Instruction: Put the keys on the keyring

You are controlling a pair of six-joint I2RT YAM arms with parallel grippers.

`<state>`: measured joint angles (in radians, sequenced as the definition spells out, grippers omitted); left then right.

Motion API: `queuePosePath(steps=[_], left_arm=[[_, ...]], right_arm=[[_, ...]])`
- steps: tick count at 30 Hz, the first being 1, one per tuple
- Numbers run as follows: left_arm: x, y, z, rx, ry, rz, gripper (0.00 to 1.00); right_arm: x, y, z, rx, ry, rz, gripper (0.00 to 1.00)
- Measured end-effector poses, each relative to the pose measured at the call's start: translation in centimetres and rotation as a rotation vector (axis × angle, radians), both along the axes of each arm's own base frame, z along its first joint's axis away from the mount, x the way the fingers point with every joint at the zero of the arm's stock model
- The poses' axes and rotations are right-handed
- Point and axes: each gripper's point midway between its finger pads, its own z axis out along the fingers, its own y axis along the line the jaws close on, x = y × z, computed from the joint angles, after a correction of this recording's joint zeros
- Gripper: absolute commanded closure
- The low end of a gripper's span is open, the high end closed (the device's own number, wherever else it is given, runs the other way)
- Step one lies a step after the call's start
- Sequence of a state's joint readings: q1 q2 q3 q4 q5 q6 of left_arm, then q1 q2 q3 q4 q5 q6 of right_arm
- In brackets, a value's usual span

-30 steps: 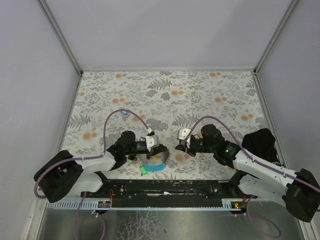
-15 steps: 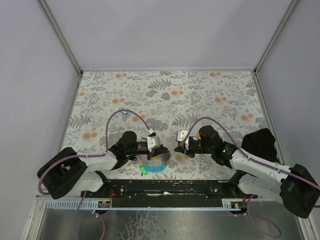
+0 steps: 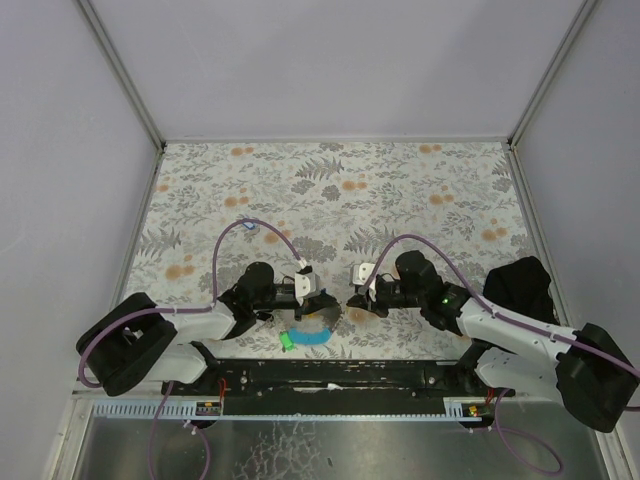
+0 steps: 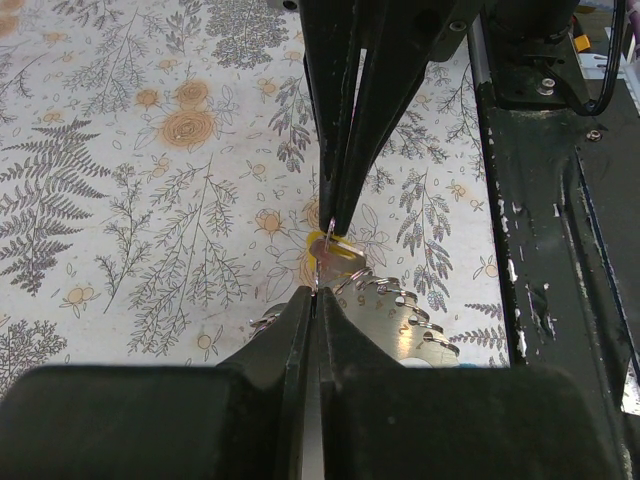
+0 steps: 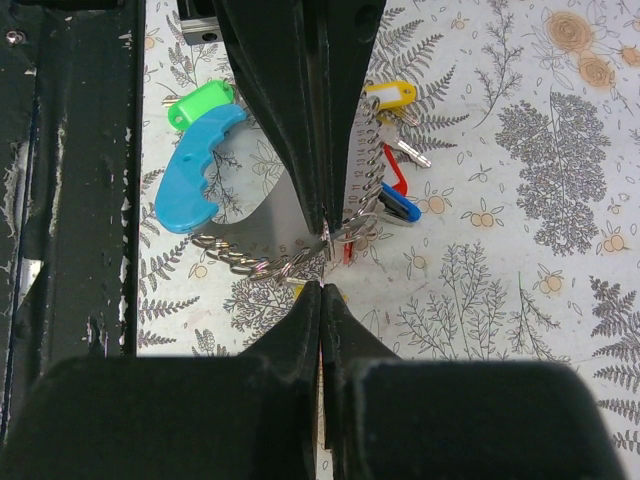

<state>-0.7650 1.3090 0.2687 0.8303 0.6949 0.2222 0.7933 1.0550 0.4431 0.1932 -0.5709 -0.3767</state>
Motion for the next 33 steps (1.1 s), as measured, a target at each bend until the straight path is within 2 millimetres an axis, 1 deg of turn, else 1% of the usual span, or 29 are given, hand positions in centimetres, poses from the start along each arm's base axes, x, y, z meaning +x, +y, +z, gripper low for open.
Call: queuePosePath(steps=[9, 33], left_arm=[[-0.04, -0.01, 0.01, -0.001, 0.000, -0.003, 1.00], [-0.09, -0.02, 0.00, -0.001, 0.001, -0.005, 1.00]], right_arm=[[0.00, -0.03, -0.75, -0.019, 0.013, 0.002, 1.00], [0.15, 0.29, -0.22, 0.002, -0.002, 0.008, 1.00]])
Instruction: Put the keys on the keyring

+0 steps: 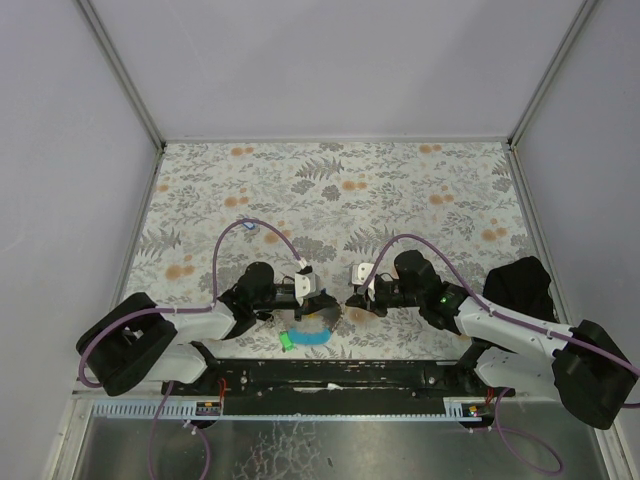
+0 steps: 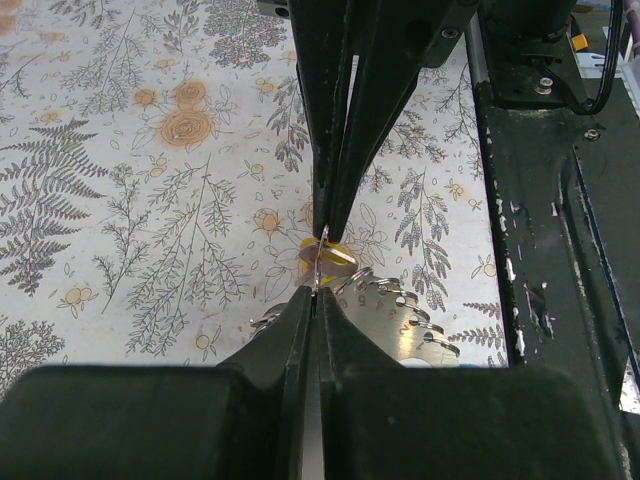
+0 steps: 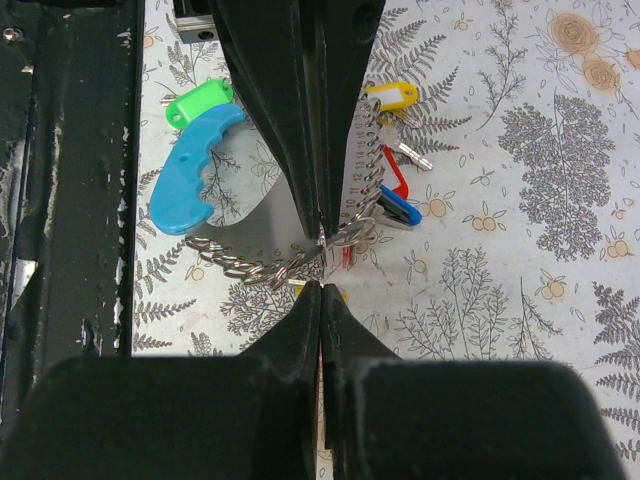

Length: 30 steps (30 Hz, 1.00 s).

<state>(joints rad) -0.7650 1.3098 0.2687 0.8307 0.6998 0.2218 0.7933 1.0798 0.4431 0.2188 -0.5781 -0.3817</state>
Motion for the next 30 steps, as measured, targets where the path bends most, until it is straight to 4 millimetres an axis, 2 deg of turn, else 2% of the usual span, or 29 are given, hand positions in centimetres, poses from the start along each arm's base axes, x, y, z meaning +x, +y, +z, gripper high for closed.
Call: queuePosePath(steps=[30], left_arm=[[-0.11, -0.11, -0.23, -0.004, 0.048, 0.008, 1.00]], right_arm=[[-0.11, 0.06, -0.41, -0.007, 0.014, 0.006, 1.00]])
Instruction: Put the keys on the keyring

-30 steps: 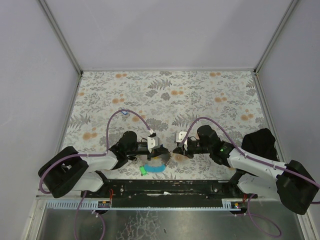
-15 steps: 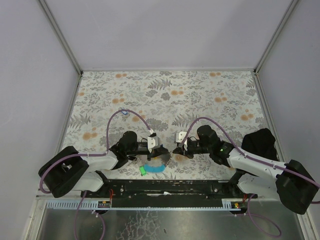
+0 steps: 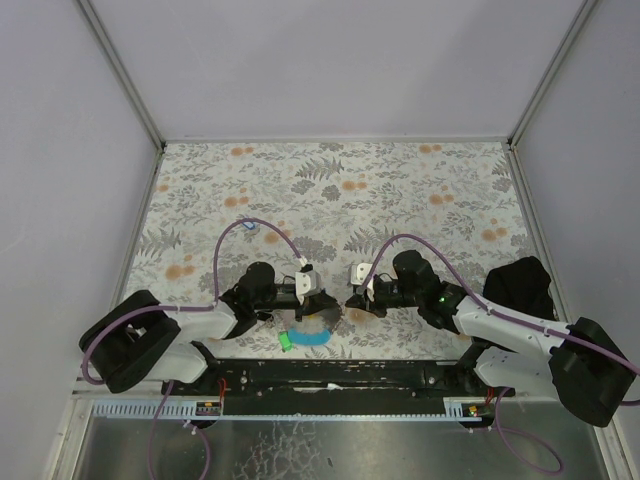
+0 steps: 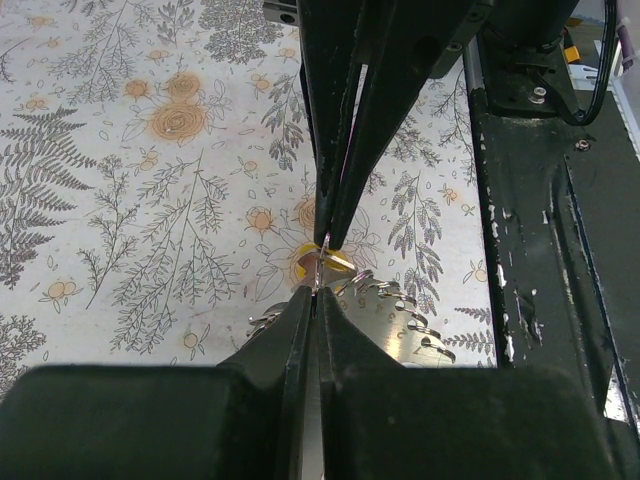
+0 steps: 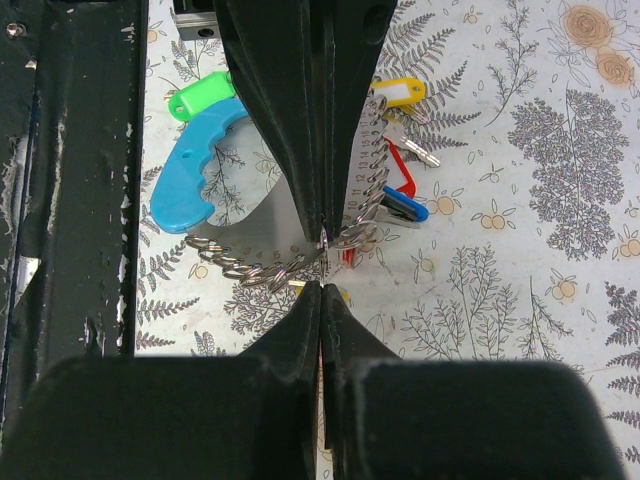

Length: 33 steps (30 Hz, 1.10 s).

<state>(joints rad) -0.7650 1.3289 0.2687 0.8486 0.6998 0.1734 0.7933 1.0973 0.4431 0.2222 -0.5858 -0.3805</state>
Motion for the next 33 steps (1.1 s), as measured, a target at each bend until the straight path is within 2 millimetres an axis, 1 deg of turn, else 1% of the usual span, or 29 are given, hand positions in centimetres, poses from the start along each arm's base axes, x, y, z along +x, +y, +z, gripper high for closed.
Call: queuePosePath(steps=[16, 24, 33], left_arm=[[0.4, -0.3, -0.2, 0.012, 0.033, 0.016, 1.00], [1.0, -0.4, -0.4, 0.031, 0.056, 0.043, 1.00], [2.1, -0.6, -0.5, 0.053, 0.124, 0.111, 1.00]], right_arm=[[0.2, 0.3, -0.3, -0.009, 0.008, -0.006, 1.00], [0.6, 0.2, -0.5, -0.031, 0.003, -0.026, 1.00], [1.1, -0.1, -0.6, -0.062, -0.016, -0.050, 1.00]])
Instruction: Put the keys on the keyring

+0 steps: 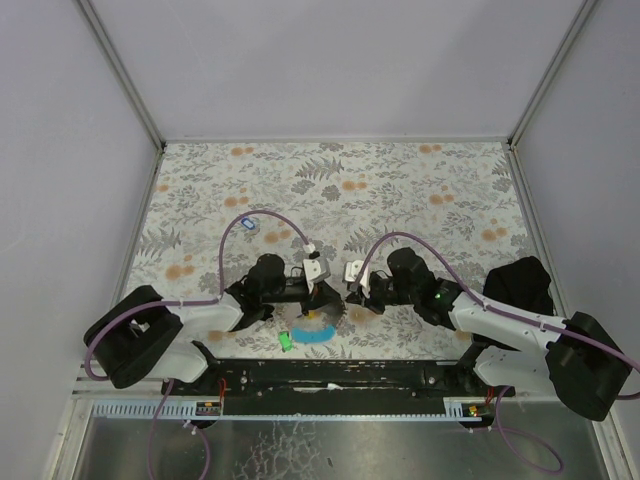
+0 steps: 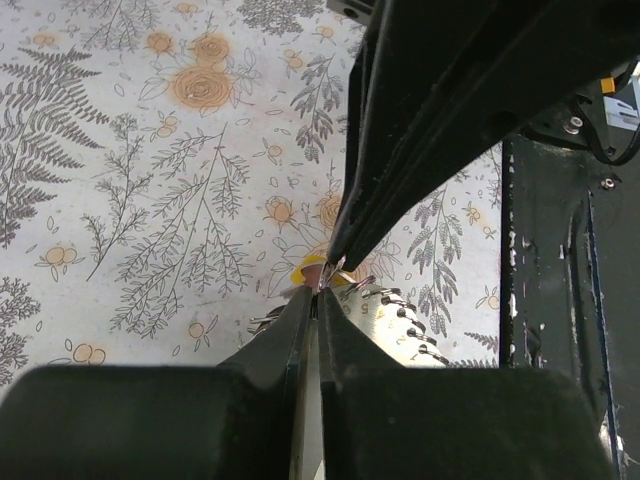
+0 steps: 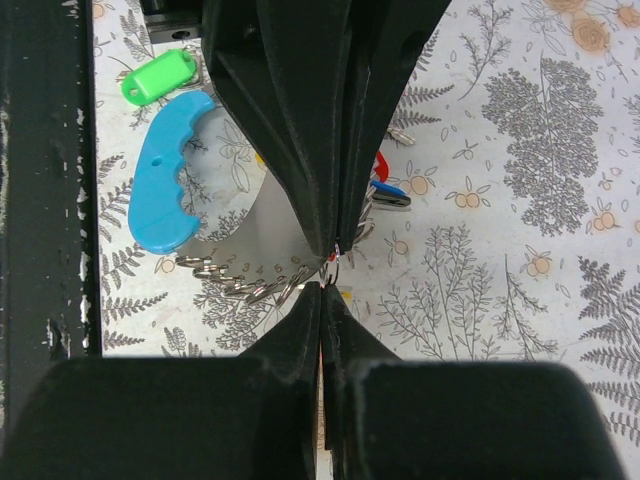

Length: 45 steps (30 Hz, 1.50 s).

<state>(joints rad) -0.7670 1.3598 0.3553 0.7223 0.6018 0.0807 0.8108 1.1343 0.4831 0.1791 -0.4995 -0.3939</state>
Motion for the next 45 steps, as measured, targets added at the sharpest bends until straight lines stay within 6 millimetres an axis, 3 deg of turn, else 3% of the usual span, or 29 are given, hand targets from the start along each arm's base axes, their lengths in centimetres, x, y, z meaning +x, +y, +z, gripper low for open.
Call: queuePosePath(steps=[25, 45], left_arm=[[1.6, 0.1, -0.1, 0.016, 0.164, 0.139, 1.00], [3.1, 1.4, 1.6, -0.194, 0.266, 0.359, 1.00]], right_arm=[[0.8, -0.2, -0.3, -0.071, -0.043, -0.034, 1.00], [2.3, 0.7, 1.2, -0.006, -0.066, -0.105, 1.00]])
